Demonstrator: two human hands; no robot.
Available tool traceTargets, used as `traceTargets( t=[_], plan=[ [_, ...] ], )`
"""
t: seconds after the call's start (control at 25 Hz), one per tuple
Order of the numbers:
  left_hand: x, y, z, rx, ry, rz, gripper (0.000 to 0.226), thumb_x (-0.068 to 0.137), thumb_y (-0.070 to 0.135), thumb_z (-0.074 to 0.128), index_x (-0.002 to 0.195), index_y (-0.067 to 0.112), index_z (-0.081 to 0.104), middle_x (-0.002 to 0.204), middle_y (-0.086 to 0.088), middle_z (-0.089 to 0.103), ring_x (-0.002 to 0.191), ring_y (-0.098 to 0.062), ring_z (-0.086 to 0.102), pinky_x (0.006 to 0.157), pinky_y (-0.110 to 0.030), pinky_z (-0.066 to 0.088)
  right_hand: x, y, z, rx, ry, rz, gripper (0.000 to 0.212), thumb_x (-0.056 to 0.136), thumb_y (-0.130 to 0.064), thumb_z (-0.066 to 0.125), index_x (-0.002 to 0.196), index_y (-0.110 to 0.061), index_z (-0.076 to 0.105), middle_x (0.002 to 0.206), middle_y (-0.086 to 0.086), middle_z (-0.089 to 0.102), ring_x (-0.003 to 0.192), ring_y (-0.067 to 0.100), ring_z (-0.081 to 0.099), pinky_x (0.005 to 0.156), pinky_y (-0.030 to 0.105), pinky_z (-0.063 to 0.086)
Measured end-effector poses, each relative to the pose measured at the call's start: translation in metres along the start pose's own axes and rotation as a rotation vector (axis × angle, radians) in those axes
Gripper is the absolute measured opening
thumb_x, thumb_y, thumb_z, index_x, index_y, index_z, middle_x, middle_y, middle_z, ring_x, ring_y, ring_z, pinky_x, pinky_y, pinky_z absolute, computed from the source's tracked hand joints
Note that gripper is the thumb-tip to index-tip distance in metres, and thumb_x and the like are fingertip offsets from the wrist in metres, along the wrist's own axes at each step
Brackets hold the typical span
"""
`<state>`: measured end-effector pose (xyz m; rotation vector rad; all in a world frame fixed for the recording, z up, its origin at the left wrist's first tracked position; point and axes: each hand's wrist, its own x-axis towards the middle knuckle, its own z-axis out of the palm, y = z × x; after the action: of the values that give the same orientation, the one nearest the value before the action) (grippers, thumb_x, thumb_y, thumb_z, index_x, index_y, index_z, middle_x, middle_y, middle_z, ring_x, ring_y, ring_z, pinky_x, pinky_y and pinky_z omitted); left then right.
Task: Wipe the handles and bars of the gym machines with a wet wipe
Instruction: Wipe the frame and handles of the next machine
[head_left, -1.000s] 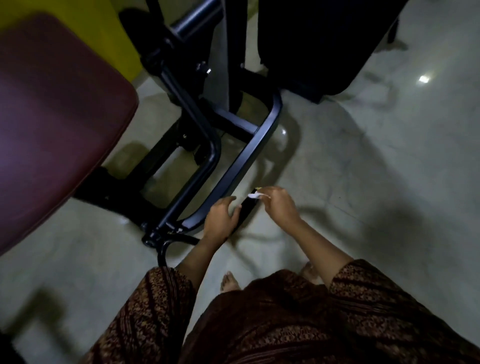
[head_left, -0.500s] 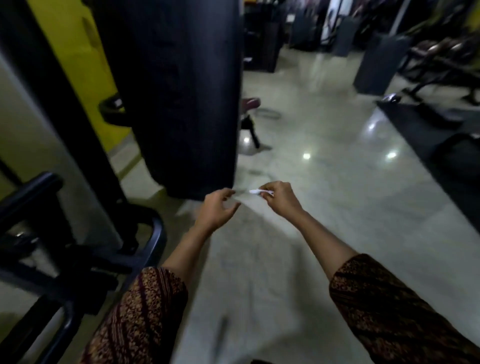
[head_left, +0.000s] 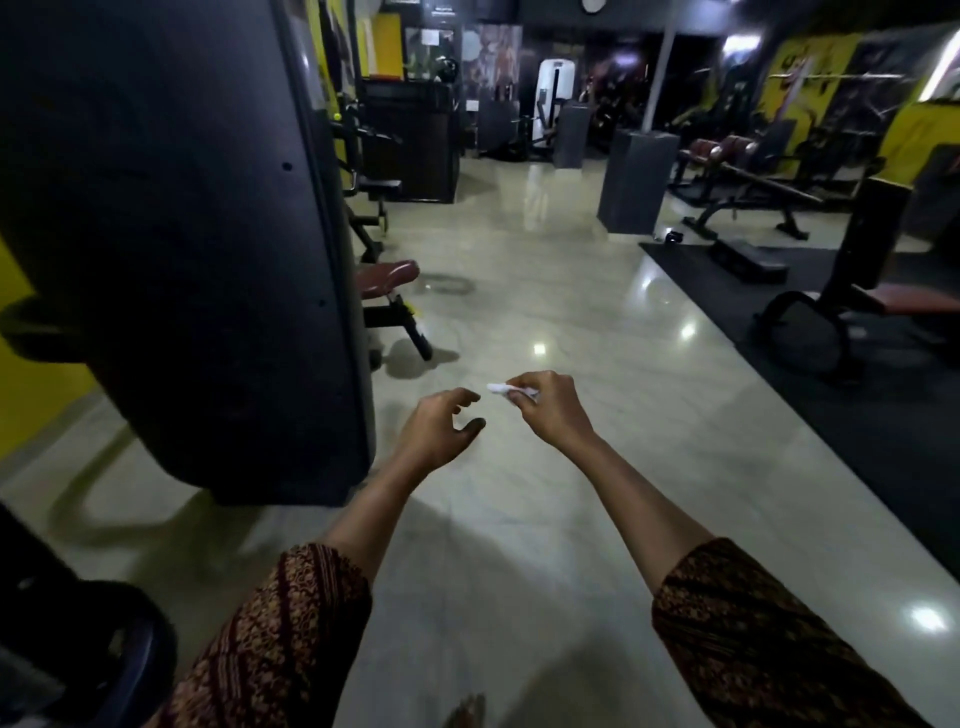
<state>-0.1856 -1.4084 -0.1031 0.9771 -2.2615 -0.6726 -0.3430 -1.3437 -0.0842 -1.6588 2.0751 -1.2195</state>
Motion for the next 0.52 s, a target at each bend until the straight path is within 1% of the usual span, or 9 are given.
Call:
traceTargets(
  t=[0.12, 0.2, 0.36, 0.44, 0.52],
  plan=[
    [0.069, -0.016, 0.017, -0.009, 0.005, 0.016, 0.036, 0.083, 0.021, 0.067, 0.115, 0.010, 0.061, 0.110, -0.008, 0.065, 0.098, -0.021, 0.061, 0.081, -0.028, 0.046, 0.064, 0.030, 0.001, -0.019, 0.030, 0.028, 0.016, 0.088, -0.011, 0.061, 0.096, -0.004, 0.072, 0.093, 0.009, 0.073, 0.087, 0.018, 0.067, 0.071, 0.023, 0.050],
    [0.124, -0.028, 0.025, -0.011, -0.014, 0.012, 0.036, 0.083, 0.022, 0.067, 0.116, 0.010, 0.060, 0.111, -0.007, 0.065, 0.099, -0.020, 0.061, 0.082, -0.030, 0.048, 0.116, 0.047, -0.001, -0.041, 0.019, 0.054, 0.017, 0.087, -0.011, 0.060, 0.097, -0.003, 0.072, 0.094, 0.010, 0.073, 0.089, 0.019, 0.067, 0.075, 0.028, 0.052],
    [0.231, -0.051, 0.037, -0.011, -0.007, 0.018, 0.036, 0.082, 0.021, 0.068, 0.116, 0.010, 0.061, 0.110, -0.007, 0.065, 0.099, -0.021, 0.061, 0.083, -0.033, 0.050, 0.215, 0.077, -0.001, -0.028, 0.069, 0.063, 0.018, 0.087, -0.011, 0.060, 0.098, -0.003, 0.072, 0.095, 0.010, 0.073, 0.090, 0.019, 0.066, 0.076, 0.029, 0.052],
    [0.268, -0.059, 0.047, -0.016, -0.011, 0.026, 0.037, 0.081, 0.021, 0.069, 0.115, 0.010, 0.061, 0.109, -0.008, 0.066, 0.097, -0.021, 0.062, 0.083, -0.034, 0.051, 0.246, 0.092, 0.002, -0.019, 0.062, 0.084, 0.017, 0.088, -0.012, 0.060, 0.095, -0.003, 0.072, 0.095, 0.009, 0.073, 0.089, 0.019, 0.067, 0.076, 0.031, 0.053],
    [0.307, -0.069, 0.064, -0.015, -0.044, 0.029, 0.036, 0.081, 0.021, 0.069, 0.115, 0.010, 0.062, 0.109, -0.008, 0.067, 0.096, -0.020, 0.062, 0.083, -0.034, 0.051, 0.281, 0.112, 0.003, -0.011, 0.052, 0.093, 0.016, 0.088, -0.012, 0.060, 0.095, -0.004, 0.072, 0.094, 0.008, 0.073, 0.087, 0.018, 0.067, 0.074, 0.030, 0.052]
  ],
)
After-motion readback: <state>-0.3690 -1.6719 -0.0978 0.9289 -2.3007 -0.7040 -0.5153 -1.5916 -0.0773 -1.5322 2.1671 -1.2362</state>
